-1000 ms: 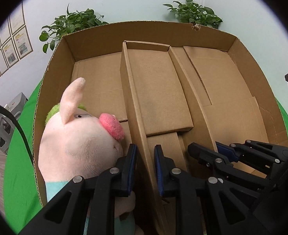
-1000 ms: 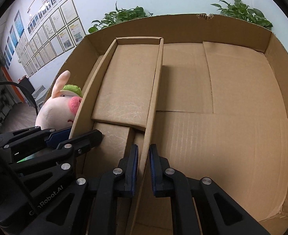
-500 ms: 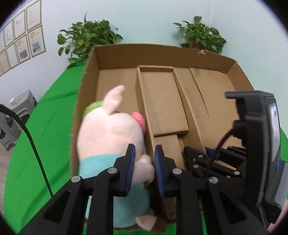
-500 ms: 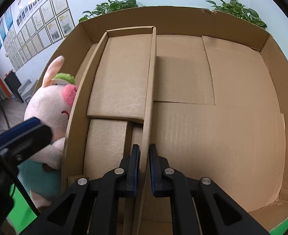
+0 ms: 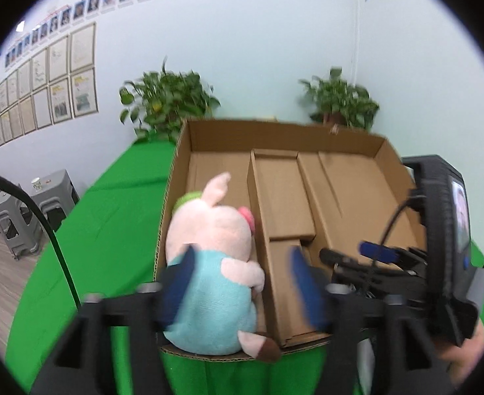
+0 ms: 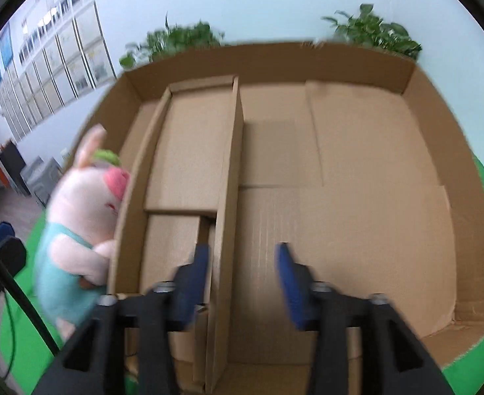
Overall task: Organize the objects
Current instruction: 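Withdraw both grippers from the box toward the white hair dryer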
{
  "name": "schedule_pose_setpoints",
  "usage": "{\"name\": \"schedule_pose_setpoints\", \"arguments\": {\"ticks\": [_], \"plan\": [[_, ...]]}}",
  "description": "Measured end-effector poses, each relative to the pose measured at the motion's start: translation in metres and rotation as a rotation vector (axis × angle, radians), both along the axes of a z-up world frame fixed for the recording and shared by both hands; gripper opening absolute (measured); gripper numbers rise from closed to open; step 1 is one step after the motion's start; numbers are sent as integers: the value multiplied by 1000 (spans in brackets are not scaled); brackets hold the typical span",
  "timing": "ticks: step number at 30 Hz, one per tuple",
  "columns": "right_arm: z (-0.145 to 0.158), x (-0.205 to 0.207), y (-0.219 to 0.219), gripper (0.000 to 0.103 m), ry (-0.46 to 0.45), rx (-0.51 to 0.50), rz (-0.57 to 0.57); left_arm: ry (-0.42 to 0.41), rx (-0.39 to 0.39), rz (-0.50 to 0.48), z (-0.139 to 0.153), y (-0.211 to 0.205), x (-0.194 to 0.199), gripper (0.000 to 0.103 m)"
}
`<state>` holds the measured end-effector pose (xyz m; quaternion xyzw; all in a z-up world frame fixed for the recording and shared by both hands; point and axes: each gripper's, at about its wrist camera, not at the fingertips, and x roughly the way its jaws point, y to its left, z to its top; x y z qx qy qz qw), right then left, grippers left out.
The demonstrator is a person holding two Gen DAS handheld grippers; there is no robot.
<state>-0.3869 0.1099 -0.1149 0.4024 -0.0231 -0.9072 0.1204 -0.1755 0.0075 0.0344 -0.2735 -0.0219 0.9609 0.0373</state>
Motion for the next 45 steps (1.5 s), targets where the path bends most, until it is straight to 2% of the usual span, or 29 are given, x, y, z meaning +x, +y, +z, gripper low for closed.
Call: {"name": "schedule_pose_setpoints", "arguments": {"ticks": [1, 3, 6, 10, 11, 12, 14, 15, 17, 25, 36, 38, 39, 40, 41, 42, 45], "plan": [[7, 6, 4, 79, 18, -25, 17, 25, 8, 0, 3, 1, 5, 80], [18, 20, 8, 92, 62, -31, 50, 66, 9, -6, 11, 5, 15, 80], [36, 55, 17, 102, 136, 12, 67, 86, 6, -15, 18, 10, 25, 80], [53, 112, 36, 102, 190, 3, 57, 99, -12, -13, 21, 19, 42, 80], [58, 142, 43, 102, 195, -7, 46, 99, -19, -9, 21, 21, 44, 80], [60, 156, 49, 102, 198, -15, 37, 94, -30, 0, 22, 23, 47, 80], [63, 179, 57, 102, 211, -13, 34, 86, -46, 18, 23, 26, 54, 80], [64, 215, 71, 102, 220, -8, 29, 85, -47, 23, 23, 27, 57, 80], [66, 238, 80, 102, 236, -3, 15, 87, -44, 28, 23, 29, 66, 80], [66, 290, 106, 102, 225, 31, -17, 103, -43, 2, 23, 45, 97, 80], [73, 308, 121, 102, 252, 18, -47, 129, -28, -31, 26, 55, 113, 80], [73, 309, 123, 92, 260, 9, -36, 121, -22, -19, 23, 53, 111, 80], [73, 308, 123, 76, 260, 12, -32, 113, -19, -17, 21, 52, 109, 76], [72, 307, 123, 62, 258, 23, -33, 106, -13, -22, 18, 50, 107, 49], [70, 305, 124, 57, 257, 33, -38, 88, -13, -31, 14, 50, 104, 27], [68, 305, 125, 50, 258, 36, -43, 56, -15, -39, 10, 50, 98, 1], [61, 298, 129, 51, 254, 28, -52, 44, 57, -95, 3, 47, 92, 3]]}}
